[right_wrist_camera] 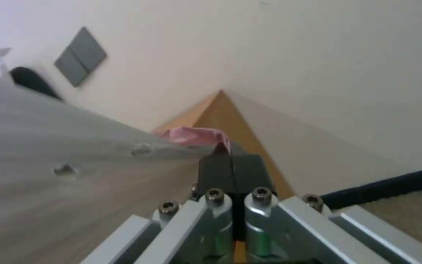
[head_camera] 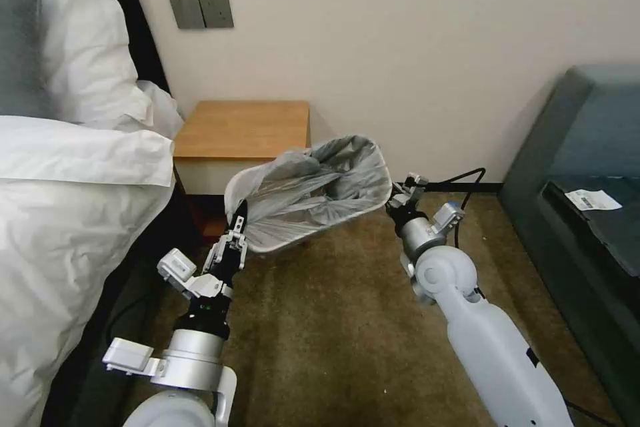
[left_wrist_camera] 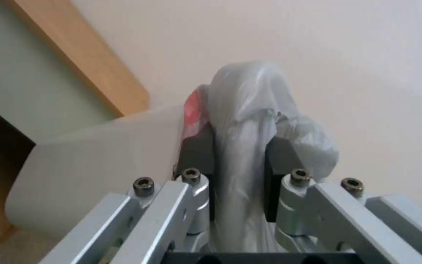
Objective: Pick up the garbage bag from the table and place it over the trash can.
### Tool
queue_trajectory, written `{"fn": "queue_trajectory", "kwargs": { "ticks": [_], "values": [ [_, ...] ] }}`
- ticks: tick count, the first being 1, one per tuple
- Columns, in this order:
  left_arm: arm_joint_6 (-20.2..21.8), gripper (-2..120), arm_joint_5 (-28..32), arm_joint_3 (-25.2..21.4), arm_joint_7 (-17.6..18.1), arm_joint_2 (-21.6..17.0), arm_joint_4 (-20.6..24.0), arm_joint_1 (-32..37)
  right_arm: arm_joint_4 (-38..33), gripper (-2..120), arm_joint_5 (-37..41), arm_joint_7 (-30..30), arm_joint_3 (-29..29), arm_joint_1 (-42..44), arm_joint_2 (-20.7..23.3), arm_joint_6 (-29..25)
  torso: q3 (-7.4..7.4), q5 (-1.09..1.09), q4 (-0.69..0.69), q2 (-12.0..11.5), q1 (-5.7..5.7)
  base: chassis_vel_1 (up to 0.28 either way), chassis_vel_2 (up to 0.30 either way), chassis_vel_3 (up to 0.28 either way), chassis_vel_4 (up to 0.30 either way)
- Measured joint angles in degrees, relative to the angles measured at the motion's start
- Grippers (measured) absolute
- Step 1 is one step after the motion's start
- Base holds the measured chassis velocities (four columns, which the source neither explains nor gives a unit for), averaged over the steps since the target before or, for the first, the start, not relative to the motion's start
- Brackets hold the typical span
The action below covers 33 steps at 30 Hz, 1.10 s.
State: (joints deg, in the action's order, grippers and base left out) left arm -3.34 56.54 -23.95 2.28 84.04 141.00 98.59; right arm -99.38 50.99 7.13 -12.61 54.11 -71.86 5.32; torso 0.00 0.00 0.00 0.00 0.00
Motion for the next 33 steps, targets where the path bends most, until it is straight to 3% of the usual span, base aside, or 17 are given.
{"fn": "queue_trajectory", "kwargs": {
  "ticks": [10, 11, 17, 19, 23, 30, 32, 33],
  "values": [
    [-0.3, 14, -0.9, -0.5, -0.1, 0.1, -0.7, -0.5, -1.0, 0, -2.2, -0.8, -0.1, 1.0, 0.2, -0.6, 0.00, 0.01, 0.00, 0.0, 0.00, 0.000, 0.000, 0.000, 0.000],
    [-0.7, 14, -1.2, -2.1, 0.2, 0.0, -1.4, -1.3, -4.2, 10, -4.0, -1.5, -0.3, 2.7, 1.1, -0.8, 0.00, 0.00, 0.01, 0.0, 0.00, 0.000, 0.000, 0.000, 0.000],
    [-0.6, 13, -2.5, -4.2, 1.8, -0.4, -3.1, -2.4, -11.4, 28, -5.3, -1.8, -0.8, 5.5, 2.6, -1.0, 0.01, 0.00, 0.00, 0.0, 0.00, 0.000, 0.000, 0.000, 0.000],
    [-0.4, 12, -3.3, -4.3, 2.3, -0.4, -4.2, -2.8, -14.8, 40, -5.9, -2.3, -1.2, 6.8, 3.3, -1.0, 0.01, 0.00, 0.00, 0.0, 0.00, 0.000, 0.000, 0.000, 0.000],
    [-0.3, 12, -3.9, -4.2, 2.5, -0.2, -5.0, -2.9, -17.0, 50, -6.8, -3.1, -1.8, 8.0, 3.8, -1.2, 0.00, 0.00, 0.00, 0.0, 0.00, 0.000, 0.000, 0.000, 0.000],
    [-0.2, 12, -5.4, -4.5, 2.8, -0.2, -6.5, -2.9, -21.5, 79, -8.8, -5.8, -7.8, 12.8, 4.5, -3.2, 0.00, 0.01, 0.01, 0.0, 0.00, 0.000, 0.000, 0.000, 0.000],
    [-0.2, 12, -5.4, -4.5, 2.8, -0.2, -6.5, -2.9, -21.5, 79, -8.8, -5.8, -7.8, 12.8, 4.5, -3.2, 0.00, 0.01, 0.01, 0.0, 0.00, 0.000, 0.000, 0.000, 0.000],
    [-0.2, 12, -7.3, -4.5, 2.9, -0.3, -7.2, -2.9, -23.3, 88, -8.4, -5.8, -9.4, 13.3, 4.7, -3.7, 0.00, 0.01, 0.01, 0.0, 0.00, 0.000, 0.000, 0.000, 0.000]
  ]
}}
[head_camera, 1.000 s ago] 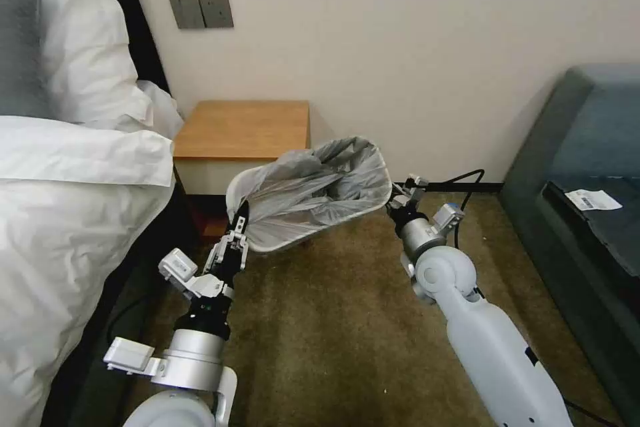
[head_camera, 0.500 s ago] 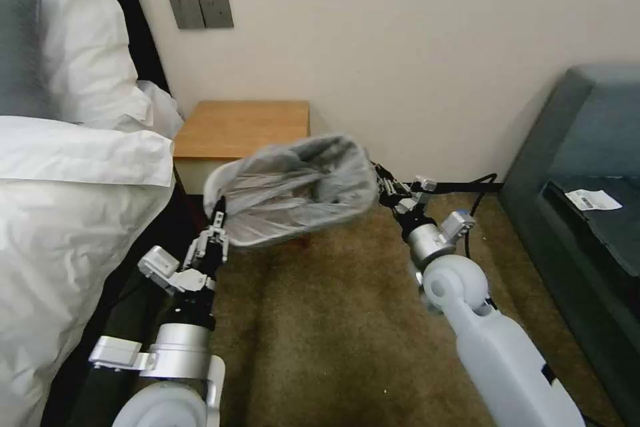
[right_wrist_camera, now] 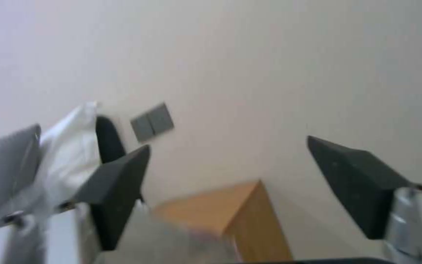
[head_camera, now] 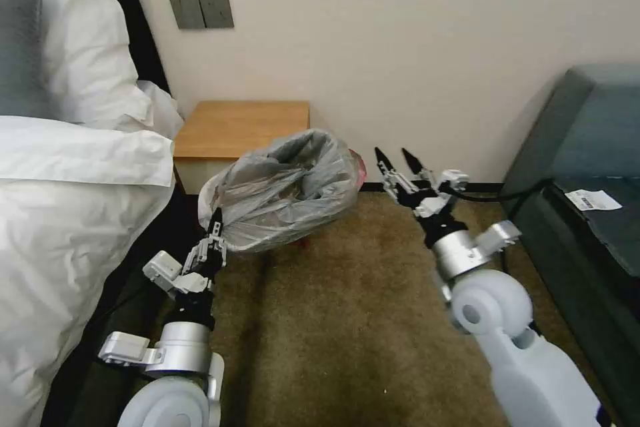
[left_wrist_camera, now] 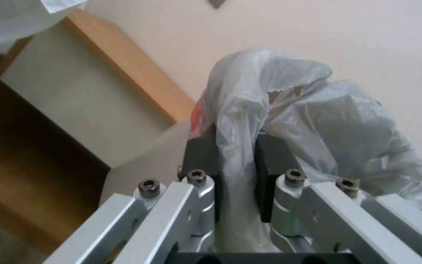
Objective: Pick up the garbage bag from the table and place it over the trash can.
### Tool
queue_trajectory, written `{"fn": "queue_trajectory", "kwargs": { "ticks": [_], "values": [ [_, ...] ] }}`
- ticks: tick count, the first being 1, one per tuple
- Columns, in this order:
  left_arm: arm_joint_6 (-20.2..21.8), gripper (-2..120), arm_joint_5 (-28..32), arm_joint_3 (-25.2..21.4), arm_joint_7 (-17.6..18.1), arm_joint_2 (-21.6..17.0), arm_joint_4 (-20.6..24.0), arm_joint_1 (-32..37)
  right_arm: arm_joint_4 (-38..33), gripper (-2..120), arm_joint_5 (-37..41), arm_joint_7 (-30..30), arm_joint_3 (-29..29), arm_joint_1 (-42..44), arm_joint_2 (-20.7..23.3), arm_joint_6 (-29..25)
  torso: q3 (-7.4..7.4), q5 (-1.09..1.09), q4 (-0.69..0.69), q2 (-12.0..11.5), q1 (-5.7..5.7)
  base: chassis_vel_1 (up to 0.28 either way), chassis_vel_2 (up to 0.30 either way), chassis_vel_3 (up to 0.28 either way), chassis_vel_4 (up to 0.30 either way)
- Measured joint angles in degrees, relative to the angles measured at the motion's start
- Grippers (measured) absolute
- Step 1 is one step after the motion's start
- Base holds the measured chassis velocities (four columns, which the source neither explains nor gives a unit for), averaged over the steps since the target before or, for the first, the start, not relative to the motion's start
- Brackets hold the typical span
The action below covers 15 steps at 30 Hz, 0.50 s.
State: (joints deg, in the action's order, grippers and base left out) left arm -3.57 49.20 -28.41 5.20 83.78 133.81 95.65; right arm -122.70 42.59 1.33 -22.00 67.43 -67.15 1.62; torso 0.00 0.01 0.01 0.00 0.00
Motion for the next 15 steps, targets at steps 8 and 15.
{"fn": "queue_trajectory", "kwargs": {
  "ticks": [8, 15],
  "values": [
    [-0.1, 12, -12.0, 1.1, 0.0, -1.3, -2.9, -0.2, -9.9, 92, -3.4, -0.3, 4.8, 0.7, 3.4, 2.0, 0.00, -0.03, -0.01, 0.0, 0.00, 0.000, 0.000, 0.000, 0.000],
    [-0.2, 12, -20.3, 1.4, -0.6, -3.9, -4.8, -0.2, -7.3, 69, -24.0, -5.3, 12.9, -2.4, 11.0, 2.4, 0.00, -0.01, -0.01, 0.0, 0.00, 0.000, 0.000, 0.000, 0.000]
  ]
}}
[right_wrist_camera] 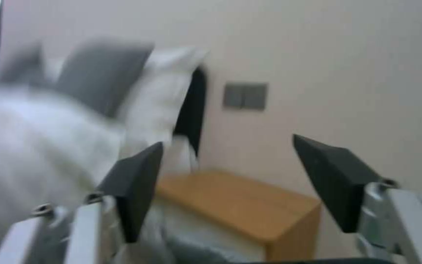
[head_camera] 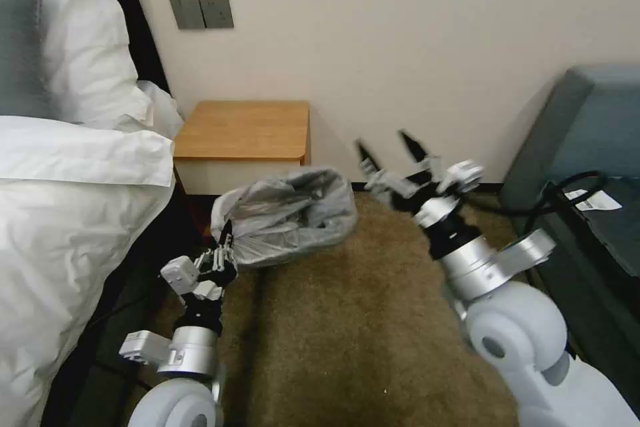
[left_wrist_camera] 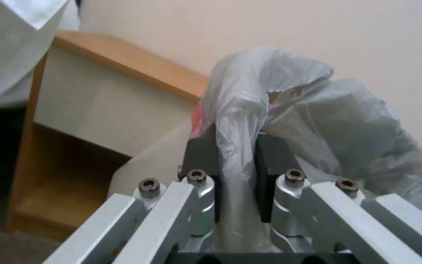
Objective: Pick up the garbage bag from the table and place it over the trash can.
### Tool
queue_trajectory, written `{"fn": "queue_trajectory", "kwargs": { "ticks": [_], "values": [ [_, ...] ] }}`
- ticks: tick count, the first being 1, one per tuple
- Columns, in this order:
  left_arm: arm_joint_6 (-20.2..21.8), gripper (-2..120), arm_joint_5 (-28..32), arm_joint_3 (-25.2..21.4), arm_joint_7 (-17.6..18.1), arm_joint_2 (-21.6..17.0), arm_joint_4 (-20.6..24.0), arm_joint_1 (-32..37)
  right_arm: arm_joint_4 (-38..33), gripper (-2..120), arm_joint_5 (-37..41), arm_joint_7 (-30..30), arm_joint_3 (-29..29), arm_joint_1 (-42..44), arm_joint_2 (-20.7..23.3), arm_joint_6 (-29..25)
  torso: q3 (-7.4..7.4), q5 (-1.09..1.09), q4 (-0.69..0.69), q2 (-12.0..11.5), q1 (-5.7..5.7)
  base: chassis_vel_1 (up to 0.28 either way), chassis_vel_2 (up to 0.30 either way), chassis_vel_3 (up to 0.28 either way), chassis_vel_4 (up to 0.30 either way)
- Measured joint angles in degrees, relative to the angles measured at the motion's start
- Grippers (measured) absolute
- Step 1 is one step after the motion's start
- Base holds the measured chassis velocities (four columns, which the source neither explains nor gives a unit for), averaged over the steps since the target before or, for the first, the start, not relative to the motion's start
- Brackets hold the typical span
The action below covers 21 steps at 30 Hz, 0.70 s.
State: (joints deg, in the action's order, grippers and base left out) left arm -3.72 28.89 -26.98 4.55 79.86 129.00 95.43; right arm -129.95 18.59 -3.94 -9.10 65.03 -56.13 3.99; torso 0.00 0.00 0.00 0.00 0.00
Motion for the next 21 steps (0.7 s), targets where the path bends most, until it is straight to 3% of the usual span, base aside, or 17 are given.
{"fn": "queue_trajectory", "kwargs": {
  "ticks": [3, 8, 11, 16, 21],
  "values": [
    [-0.4, 12, -4.6, 0.1, -0.5, -0.9, -1.1, -0.3, 2.5, 54, -8.7, -3.2, 6.1, -3.8, 4.3, 2.6, 0.00, 0.00, 0.00, 0.0, 0.00, 0.000, 0.000, 0.000, 0.000],
    [-0.9, 12, -8.9, 0.7, -0.7, -0.6, -2.2, -0.3, 5.2, 37, -12.1, -5.8, 13.7, -8.8, 6.2, 8.0, 0.00, 0.00, -0.01, 0.0, 0.00, 0.000, 0.000, 0.000, 0.000],
    [-1.3, 12, -10.7, 0.9, -0.8, -0.3, -2.7, -0.3, 6.3, 31, -12.1, -6.1, 16.0, -10.7, 6.1, 9.9, 0.00, 0.00, 0.00, 0.0, 0.00, 0.000, 0.000, 0.000, 0.000],
    [-2.2, 12, -14.5, 1.3, -1.0, -0.1, -3.6, 0.0, 10.7, 8, -9.3, -5.0, 23.8, -19.5, 5.8, 16.8, -0.01, -0.01, -0.01, 0.0, 0.00, 0.000, 0.000, 0.000, 0.000],
    [-2.6, 12, -15.4, 1.4, -1.0, 0.0, -3.8, 0.1, 12.5, 0, -7.7, -3.6, 26.7, -23.0, 5.4, 21.0, -0.01, -0.01, 0.00, 0.0, 0.00, 0.000, 0.000, 0.000, 0.000]
  ]
}}
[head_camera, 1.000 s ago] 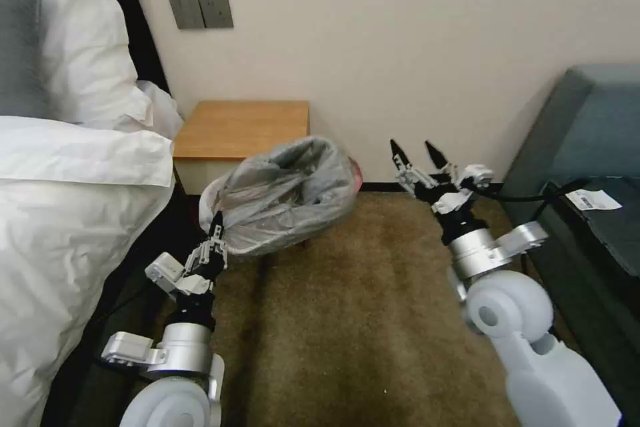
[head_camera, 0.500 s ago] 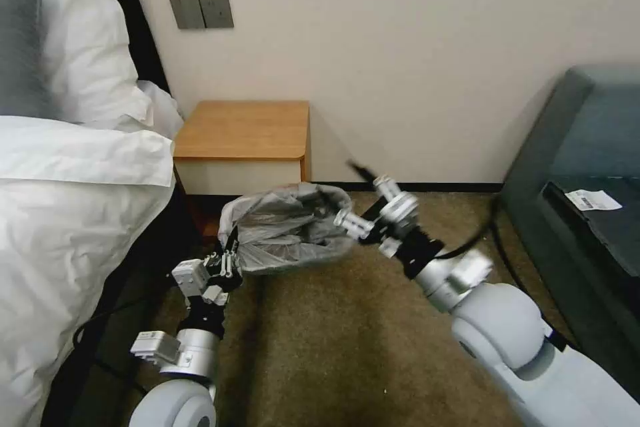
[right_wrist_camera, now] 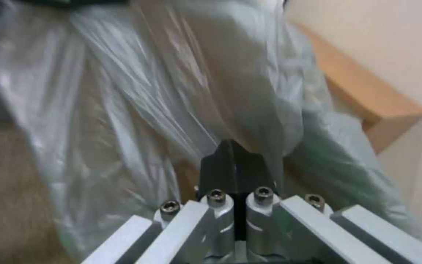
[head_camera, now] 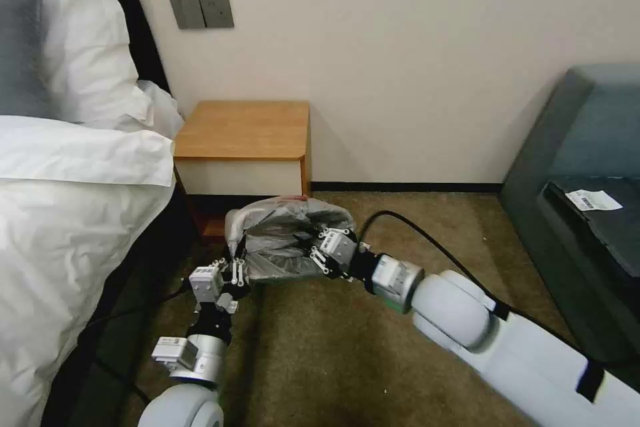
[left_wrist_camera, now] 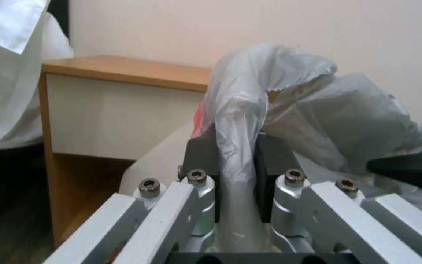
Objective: Pick up the garbage bag from the table and place it over the trash can.
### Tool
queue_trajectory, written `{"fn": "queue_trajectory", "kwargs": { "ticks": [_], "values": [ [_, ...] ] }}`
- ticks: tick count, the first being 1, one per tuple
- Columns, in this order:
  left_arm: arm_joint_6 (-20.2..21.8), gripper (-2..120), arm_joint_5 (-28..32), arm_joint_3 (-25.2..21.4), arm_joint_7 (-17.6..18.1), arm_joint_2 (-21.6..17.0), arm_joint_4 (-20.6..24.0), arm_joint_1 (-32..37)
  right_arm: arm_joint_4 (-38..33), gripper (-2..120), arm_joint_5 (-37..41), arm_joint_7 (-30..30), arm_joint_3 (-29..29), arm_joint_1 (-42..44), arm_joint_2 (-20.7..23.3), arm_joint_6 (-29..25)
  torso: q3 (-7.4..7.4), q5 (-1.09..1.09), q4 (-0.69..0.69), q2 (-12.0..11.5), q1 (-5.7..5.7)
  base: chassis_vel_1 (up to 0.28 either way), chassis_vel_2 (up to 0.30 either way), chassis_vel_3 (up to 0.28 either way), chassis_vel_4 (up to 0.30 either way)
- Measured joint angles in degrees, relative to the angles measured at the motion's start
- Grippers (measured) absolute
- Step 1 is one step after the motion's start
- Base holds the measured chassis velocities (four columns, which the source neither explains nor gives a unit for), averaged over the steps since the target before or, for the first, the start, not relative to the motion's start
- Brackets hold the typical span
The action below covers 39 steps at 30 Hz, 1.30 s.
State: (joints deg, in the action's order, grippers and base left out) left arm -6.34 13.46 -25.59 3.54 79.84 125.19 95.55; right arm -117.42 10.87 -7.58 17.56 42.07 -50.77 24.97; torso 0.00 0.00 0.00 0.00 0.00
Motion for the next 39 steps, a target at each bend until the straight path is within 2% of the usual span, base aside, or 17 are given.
{"fn": "queue_trajectory", "kwargs": {
  "ticks": [4, 10, 13, 16, 24, 31, 39],
  "values": [
    [-0.5, 12, -1.4, 0.4, -0.1, 0.4, -0.5, 0.0, 2.6, 0, 2.8, 2.5, 4.6, -4.6, -1.3, 4.1, 0.00, -0.01, 0.00, 0.0, 0.00, 0.000, 0.000, 0.000, 0.000],
    [-0.7, 12, -2.6, 1.4, -0.2, 0.9, -0.8, 0.1, 7.0, 0, 3.6, 3.9, 10.8, -9.6, -4.3, 7.0, 0.00, 0.00, 0.00, 0.0, 0.00, 0.000, 0.000, 0.000, 0.000],
    [-0.9, 12, -3.1, 2.0, -0.2, 0.9, -0.9, 0.3, 10.6, 0, 2.9, 3.9, 13.6, -11.6, -5.8, 7.4, 0.00, -0.01, 0.00, 0.0, 0.00, 0.000, 0.000, 0.000, 0.000],
    [-1.0, 12, -3.9, 3.0, -0.3, 1.1, -0.9, 0.7, 17.1, 0, 1.1, 3.8, 17.8, -15.0, -8.1, 8.0, 0.00, 0.00, 0.00, 0.0, 0.00, 0.000, 0.000, 0.000, 0.000],
    [-1.3, 12, -5.3, 4.2, -0.6, 1.6, -0.4, 1.2, 24.4, 0, -1.9, 3.2, 25.4, -24.0, -10.7, 11.0, 0.00, -0.01, 0.00, 0.0, 0.00, 0.000, 0.000, 0.000, 0.000],
    [-1.7, 12, -6.4, 5.7, -0.6, 2.3, -0.2, 1.7, 29.0, 0, -2.3, 2.9, 28.2, -27.5, -13.3, 12.2, 0.00, 0.00, 0.00, 0.0, 0.00, 0.000, 0.000, 0.000, 0.000],
    [-1.9, 12, -6.7, 6.0, -0.6, 2.8, -0.5, 1.6, 30.4, 0, -2.0, 3.5, 28.8, -27.9, -14.8, 12.6, 0.00, 0.00, -0.01, 0.0, 0.00, 0.000, 0.000, 0.000, 0.000]
  ]
}}
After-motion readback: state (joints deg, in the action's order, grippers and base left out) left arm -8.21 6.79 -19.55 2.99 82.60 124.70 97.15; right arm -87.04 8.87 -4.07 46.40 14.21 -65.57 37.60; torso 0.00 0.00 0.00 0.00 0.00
